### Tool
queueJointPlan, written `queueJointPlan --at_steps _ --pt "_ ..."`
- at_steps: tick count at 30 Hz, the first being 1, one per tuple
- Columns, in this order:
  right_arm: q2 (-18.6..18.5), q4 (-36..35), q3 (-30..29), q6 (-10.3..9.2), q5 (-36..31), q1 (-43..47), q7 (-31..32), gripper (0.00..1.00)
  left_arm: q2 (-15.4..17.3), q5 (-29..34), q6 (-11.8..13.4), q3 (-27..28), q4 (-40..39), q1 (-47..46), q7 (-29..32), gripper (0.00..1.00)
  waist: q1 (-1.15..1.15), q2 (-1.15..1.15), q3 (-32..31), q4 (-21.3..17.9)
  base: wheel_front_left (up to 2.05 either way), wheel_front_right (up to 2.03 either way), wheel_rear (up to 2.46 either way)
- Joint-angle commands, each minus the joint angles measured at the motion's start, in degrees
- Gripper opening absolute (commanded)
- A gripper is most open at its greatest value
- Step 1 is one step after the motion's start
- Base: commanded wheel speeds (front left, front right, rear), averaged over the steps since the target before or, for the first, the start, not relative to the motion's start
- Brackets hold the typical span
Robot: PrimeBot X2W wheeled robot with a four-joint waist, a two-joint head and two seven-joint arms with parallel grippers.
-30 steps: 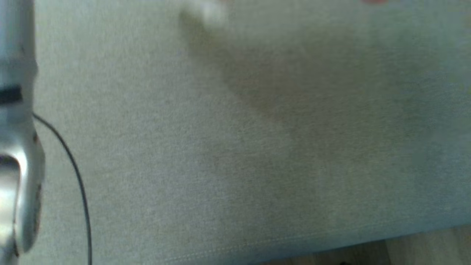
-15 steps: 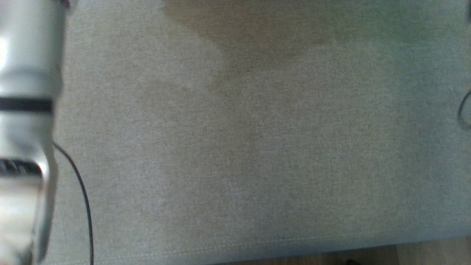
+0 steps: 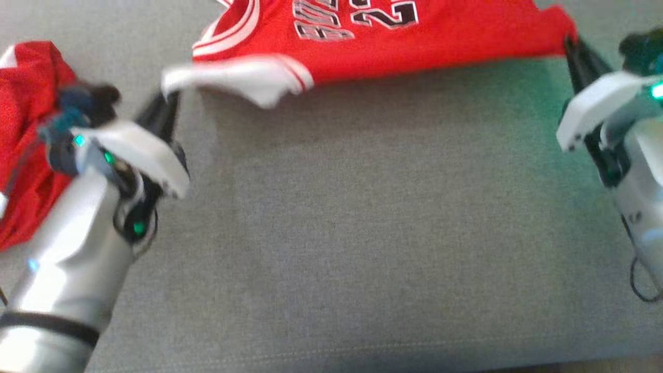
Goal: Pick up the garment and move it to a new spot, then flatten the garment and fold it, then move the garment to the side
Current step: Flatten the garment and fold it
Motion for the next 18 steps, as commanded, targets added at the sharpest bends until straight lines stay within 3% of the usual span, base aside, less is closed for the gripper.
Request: queueJointPlan --at_steps 1,8,18 --pt "-1.6 -1.9 1.5 0.11 1.3 1.3 0.5 0.00 3.7 -0.8 -0.3 0.5 -3.0 -0.4 1.0 0.00 0.00 0.00 -1.6 0.2 0.00 0.00 0.00" --pt "-7.0 -5.9 8.8 0.11 6.8 7.4 4.4 0.00 10.7 -7.3 -0.3 -7.0 -13.0 8.1 8.6 0.00 0.00 0.00 -5.3 0.2 0.00 0.00 0.00" --pt "-12.8 -11.9 16.4 0.11 12.5 12.4 10.5 0.00 17.1 -15.2 -0.3 -10.8 -22.3 14.6 15.7 0.00 0.00 0.00 -9.1 -0.7 0.00 0.00 0.00"
